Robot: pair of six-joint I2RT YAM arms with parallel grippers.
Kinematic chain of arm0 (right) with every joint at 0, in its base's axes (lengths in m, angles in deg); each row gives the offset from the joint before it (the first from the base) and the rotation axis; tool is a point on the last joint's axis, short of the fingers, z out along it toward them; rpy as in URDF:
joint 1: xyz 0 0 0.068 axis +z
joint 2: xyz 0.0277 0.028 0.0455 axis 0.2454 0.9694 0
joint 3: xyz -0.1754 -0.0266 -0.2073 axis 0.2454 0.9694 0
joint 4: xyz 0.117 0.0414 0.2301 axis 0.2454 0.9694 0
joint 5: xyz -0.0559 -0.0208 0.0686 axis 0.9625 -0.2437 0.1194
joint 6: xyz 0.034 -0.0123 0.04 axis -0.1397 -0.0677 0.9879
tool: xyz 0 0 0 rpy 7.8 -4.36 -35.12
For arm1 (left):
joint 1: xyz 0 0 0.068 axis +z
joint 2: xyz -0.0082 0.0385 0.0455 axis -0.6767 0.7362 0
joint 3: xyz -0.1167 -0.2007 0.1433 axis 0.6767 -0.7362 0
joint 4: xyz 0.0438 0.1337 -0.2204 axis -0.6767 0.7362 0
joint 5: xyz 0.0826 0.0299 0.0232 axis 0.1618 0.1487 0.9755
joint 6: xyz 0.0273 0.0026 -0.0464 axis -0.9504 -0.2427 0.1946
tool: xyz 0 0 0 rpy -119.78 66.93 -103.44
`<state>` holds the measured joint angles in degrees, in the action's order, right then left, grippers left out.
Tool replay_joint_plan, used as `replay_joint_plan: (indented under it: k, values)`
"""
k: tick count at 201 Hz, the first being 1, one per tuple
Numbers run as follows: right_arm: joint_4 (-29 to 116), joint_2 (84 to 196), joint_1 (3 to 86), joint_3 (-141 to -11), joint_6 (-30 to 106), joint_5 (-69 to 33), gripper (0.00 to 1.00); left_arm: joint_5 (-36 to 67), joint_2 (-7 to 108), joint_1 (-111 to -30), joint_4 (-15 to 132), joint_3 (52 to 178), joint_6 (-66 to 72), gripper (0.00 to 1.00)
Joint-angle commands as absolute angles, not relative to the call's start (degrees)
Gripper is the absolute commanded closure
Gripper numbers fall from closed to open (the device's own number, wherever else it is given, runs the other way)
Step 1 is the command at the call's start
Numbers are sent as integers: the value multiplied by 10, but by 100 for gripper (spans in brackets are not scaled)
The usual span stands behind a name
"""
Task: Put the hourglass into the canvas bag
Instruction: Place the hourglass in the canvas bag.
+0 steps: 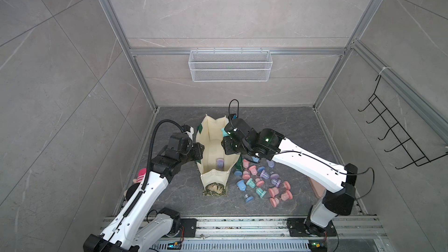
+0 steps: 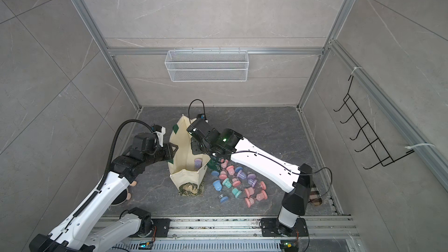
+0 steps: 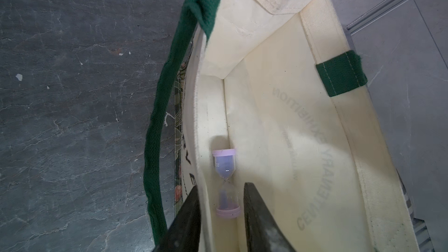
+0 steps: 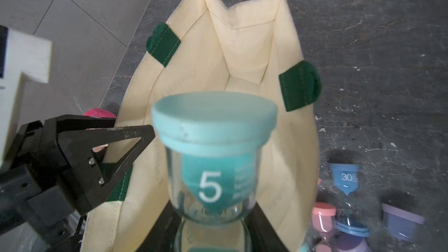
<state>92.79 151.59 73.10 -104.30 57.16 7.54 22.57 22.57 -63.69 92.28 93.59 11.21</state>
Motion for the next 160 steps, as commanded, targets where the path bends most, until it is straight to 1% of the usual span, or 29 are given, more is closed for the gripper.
replay_joint_plan:
  k: [1,32,61,84,124,160]
  values:
    - [933,1541,734,-1073,575,71,100,224,205,-634,910,930,109,66]
    - [933,1571,735,-1076,585,59,100,232,191,-634,914,927,109,68]
    - [934,1596,735,-1077,592,55,100,241,184,-634,915,924,110,87]
    - [935,1613,735,-1082,597,48,100,244,185,-634,916,925,108,94]
    - [951,1656,734,-1109,603,38,100,239,190,-634,913,927,107,100]
    - [953,1680,734,-1110,614,32,100,234,194,-634,911,927,108,100]
